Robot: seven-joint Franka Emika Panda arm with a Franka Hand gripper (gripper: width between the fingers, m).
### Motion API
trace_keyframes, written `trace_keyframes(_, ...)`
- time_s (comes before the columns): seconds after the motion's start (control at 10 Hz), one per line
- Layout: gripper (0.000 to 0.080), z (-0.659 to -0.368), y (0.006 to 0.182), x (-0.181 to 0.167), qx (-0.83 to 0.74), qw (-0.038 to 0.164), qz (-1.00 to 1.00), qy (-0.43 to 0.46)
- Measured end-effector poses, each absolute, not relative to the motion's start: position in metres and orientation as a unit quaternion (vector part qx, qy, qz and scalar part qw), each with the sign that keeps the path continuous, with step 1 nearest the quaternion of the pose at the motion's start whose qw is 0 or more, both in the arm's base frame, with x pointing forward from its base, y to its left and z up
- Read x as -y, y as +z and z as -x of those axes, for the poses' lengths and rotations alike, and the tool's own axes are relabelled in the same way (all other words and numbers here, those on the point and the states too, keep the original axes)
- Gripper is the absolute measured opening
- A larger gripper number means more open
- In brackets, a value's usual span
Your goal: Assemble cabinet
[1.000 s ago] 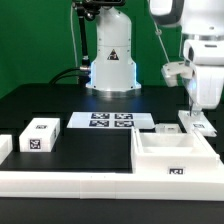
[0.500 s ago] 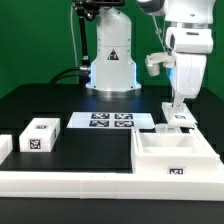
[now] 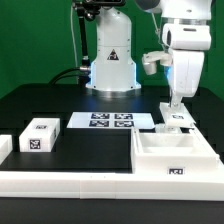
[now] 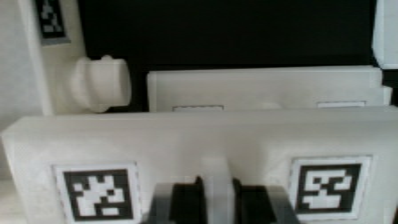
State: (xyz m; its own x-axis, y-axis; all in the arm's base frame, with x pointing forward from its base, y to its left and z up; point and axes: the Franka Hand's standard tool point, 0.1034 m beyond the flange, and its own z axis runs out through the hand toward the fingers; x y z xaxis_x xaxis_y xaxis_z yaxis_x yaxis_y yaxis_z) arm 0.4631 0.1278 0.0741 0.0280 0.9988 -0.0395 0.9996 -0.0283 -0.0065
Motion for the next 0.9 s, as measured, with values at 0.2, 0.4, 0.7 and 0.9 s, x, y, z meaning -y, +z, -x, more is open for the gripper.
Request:
trace_keyframes(0.2,0.0061,-0.461,0.072,-0.127,-0.696,0.01,-0.718,-0.018)
trace_keyframes(0.4,0.0061,-0.454,0.066,-0.129,-0.692,0.011,-0.721,-0.014)
trace_keyframes(0.7,0.0061,-0.44,0.059,-0.127,-0.694,0.005,-0.72,-0.02)
trace_keyframes(0.9,0.0061,-0.446,0.06,-0.125,-0.692,0.006,-0.722,-0.018)
